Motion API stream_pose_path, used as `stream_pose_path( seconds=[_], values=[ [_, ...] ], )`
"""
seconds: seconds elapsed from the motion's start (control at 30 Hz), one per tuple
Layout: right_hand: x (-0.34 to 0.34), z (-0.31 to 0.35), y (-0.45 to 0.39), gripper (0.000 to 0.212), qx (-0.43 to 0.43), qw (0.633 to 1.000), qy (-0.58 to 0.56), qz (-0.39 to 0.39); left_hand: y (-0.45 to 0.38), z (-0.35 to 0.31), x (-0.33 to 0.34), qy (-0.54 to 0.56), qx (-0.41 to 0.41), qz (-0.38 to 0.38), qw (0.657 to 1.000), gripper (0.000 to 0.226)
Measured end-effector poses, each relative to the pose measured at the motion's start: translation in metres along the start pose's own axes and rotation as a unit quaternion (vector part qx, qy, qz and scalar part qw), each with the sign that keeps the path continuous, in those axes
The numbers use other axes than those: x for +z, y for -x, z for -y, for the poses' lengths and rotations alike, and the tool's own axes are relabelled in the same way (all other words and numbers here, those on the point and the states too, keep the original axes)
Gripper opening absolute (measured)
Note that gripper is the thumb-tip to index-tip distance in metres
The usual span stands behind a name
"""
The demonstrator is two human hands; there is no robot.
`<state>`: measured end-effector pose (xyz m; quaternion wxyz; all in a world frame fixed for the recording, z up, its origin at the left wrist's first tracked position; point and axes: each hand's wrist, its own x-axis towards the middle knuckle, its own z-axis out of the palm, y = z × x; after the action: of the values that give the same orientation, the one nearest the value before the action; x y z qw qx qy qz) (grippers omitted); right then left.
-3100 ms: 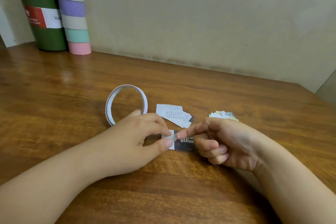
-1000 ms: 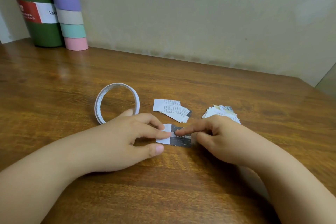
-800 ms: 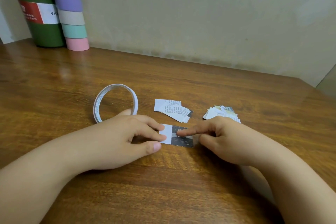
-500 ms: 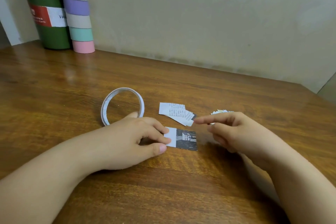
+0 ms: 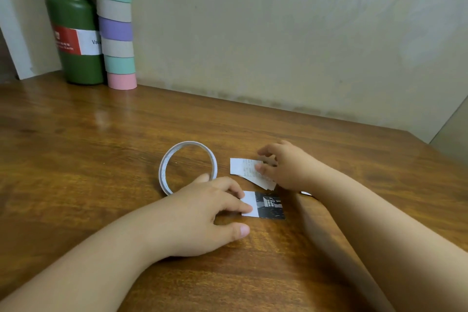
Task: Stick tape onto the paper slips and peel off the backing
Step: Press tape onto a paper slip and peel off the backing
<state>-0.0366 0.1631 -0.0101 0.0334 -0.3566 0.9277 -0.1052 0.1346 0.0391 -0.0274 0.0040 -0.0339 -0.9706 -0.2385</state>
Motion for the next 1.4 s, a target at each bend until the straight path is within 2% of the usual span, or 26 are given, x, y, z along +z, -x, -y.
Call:
stream_pose_path(
  seconds=[0.13,0.27,0.37,0.47,0.53,0.6,0.7,0.83,1.0,1.2,1.4],
  values=[
    [0.003,0.005,-0.015,0.041,0.018,0.999,-0.004,0.031,0.0,-0.001,0.0,-0.004,0.004,0.002,1.0,0.044],
    [0.006,0.007,-0.013,0.025,0.001,0.997,-0.074,-0.027,0.0,0.0,-0.001,-0.005,-0.001,-0.012,1.0,0.045],
    [0.004,0.005,0.0,0.017,-0.023,0.978,-0.186,-0.087,0.001,-0.001,-0.001,-0.009,-0.002,-0.021,1.0,0.042],
    [-0.013,0.003,0.025,0.012,-0.011,0.93,-0.349,-0.11,0.001,0.0,0.0,-0.005,-0.004,-0.019,1.0,0.043],
    [-0.021,0.0,0.044,0.016,0.007,0.911,-0.403,-0.088,0.001,0.001,0.001,-0.006,0.0,-0.017,1.0,0.043],
    [-0.023,-0.005,0.06,0.022,0.025,0.907,-0.419,-0.028,0.001,0.001,0.001,-0.005,-0.004,-0.007,1.0,0.043],
    [-0.013,-0.012,0.071,0.033,0.046,0.939,-0.339,0.042,0.0,0.0,0.001,-0.003,-0.013,0.006,1.0,0.045],
    [-0.008,-0.012,0.072,0.037,0.044,0.979,-0.196,0.035,-0.001,0.002,0.003,0.005,-0.016,-0.001,1.0,0.045],
    [-0.008,-0.011,0.072,0.04,0.003,0.992,-0.124,0.032,-0.001,0.004,0.005,0.0,-0.008,0.002,1.0,0.048],
    [0.003,-0.003,0.068,0.028,-0.002,0.996,-0.088,0.017,-0.002,0.001,0.001,-0.013,0.013,-0.007,1.0,0.045],
    [0.005,0.002,0.067,0.039,0.003,0.998,-0.068,0.016,-0.003,0.002,-0.001,-0.014,0.018,-0.031,0.999,0.037]
  ],
)
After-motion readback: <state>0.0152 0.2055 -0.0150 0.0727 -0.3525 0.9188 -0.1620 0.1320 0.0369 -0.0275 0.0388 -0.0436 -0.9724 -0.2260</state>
